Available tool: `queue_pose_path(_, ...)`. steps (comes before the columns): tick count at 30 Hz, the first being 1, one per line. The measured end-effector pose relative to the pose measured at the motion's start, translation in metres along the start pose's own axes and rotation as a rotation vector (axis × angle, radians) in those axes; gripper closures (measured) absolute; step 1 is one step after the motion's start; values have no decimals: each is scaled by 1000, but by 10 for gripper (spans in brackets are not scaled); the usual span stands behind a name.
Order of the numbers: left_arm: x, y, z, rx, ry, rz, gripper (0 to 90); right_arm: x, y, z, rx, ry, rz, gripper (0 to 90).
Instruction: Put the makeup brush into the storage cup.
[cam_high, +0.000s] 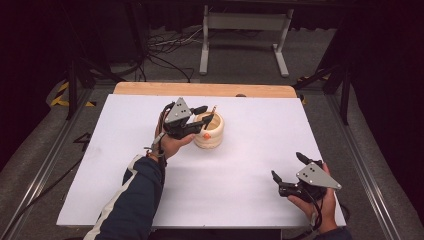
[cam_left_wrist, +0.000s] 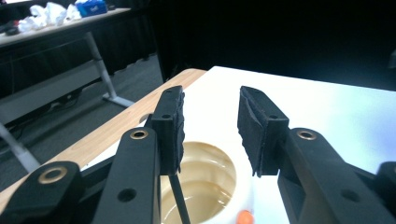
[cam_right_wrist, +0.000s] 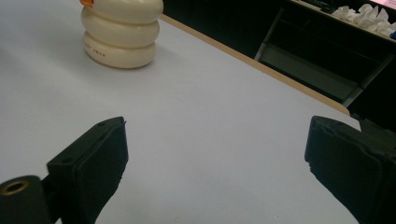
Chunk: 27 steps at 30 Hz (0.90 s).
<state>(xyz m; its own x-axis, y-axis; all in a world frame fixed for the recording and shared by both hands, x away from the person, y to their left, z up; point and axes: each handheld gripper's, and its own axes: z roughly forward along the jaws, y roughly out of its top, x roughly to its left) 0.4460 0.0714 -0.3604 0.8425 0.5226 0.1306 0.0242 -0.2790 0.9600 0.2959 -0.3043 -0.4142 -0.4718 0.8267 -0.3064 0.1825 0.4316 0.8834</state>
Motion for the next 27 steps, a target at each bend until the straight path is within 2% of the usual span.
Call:
queue_pose_path(6,-8,10,-10,28,25,65,451,2,1,0,2,4,-1,68)
queue_pose_path(10,-11,10,-17,18,65,57,341,2,1,1,4,9,-2,67)
queue_pose_path(11,-11,9,-19,12,73,44,309,2,1,1,4,9,0,68)
queue_pose_path(12,-11,9,-21,17,82,40,253,1,0,0,4,7,-1,68)
queue_pose_path(16,-10,8,-25,33,105,44,127,1,0,1,2,6,2,68)
queue_pose_path(20,-10,7,-26,41,105,30,49,1,-1,1,6,7,0,68)
queue_pose_path(23,-9,5,-29,25,97,20,36,0,-1,0,2,7,4,67)
queue_pose_path(27,-10,4,-30,25,98,34,31,0,-1,1,3,7,2,67)
